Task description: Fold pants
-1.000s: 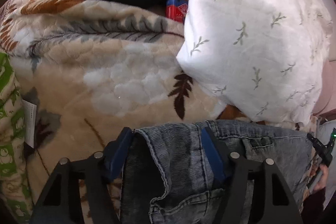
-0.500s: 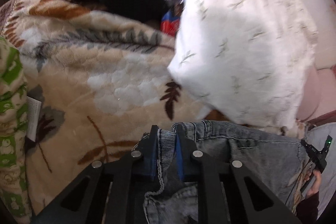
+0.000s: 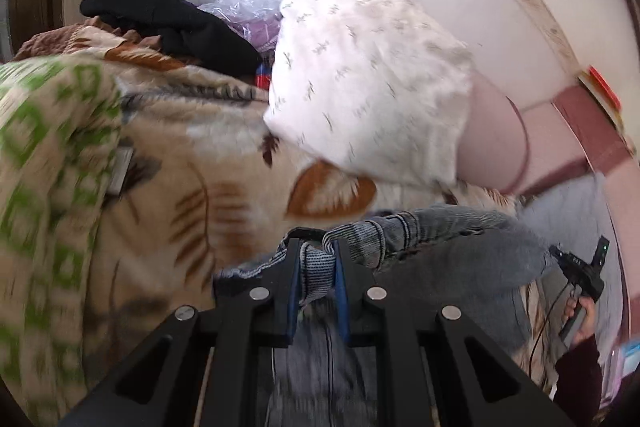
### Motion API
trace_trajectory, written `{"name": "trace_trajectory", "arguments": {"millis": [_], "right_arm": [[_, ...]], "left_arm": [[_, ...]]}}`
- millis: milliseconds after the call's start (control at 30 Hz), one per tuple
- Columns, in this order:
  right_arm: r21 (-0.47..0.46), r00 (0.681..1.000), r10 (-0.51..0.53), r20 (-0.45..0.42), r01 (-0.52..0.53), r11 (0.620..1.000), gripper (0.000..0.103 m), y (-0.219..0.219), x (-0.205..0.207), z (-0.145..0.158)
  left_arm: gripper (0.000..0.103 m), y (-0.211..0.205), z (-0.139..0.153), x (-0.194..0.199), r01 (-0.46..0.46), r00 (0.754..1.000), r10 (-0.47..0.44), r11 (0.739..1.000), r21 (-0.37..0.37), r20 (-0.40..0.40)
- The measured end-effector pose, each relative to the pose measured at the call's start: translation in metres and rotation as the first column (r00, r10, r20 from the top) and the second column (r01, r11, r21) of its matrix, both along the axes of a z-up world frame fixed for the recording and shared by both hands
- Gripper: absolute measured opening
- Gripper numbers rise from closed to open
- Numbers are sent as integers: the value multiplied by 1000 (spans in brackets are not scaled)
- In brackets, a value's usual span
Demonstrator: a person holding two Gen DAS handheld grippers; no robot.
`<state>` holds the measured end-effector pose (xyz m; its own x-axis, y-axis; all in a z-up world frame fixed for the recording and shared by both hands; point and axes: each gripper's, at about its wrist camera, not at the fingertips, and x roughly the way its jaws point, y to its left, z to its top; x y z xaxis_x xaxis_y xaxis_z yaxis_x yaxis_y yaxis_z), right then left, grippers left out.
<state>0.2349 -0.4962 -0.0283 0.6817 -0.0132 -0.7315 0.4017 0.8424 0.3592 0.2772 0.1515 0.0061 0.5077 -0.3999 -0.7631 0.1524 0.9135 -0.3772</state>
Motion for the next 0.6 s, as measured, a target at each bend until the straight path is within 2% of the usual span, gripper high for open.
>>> {"name": "trace_trajectory", "arguments": {"millis": [133, 233, 333, 467, 533, 600], "right_arm": [[47, 999, -23, 38, 21, 999, 14, -2, -65, -6], [85, 999, -28, 39, 24, 996, 14, -5, -104, -26], [128, 1000, -15, 20, 12, 992, 14, -4, -134, -52], [136, 999, 27, -31, -23, 990, 15, 8, -170, -83], [166, 997, 52, -62, -41, 985, 22, 10, -184, -95], [191, 994, 43, -102, -23, 981, 43, 6, -194, -102]], "left_arm": [[17, 7, -14, -64, 23, 1000, -23, 1000, 4, -9], [17, 8, -44, -100, 34, 998, -32, 999, 34, -49], [16, 13, -84, -125, 29, 991, -26, 999, 23, -130], [16, 18, -117, -145, 0, 985, 7, 999, 39, -171], [16, 20, -121, -150, -8, 984, 14, 999, 33, -180], [17, 19, -113, -154, -5, 987, 12, 999, 45, -158]]}}
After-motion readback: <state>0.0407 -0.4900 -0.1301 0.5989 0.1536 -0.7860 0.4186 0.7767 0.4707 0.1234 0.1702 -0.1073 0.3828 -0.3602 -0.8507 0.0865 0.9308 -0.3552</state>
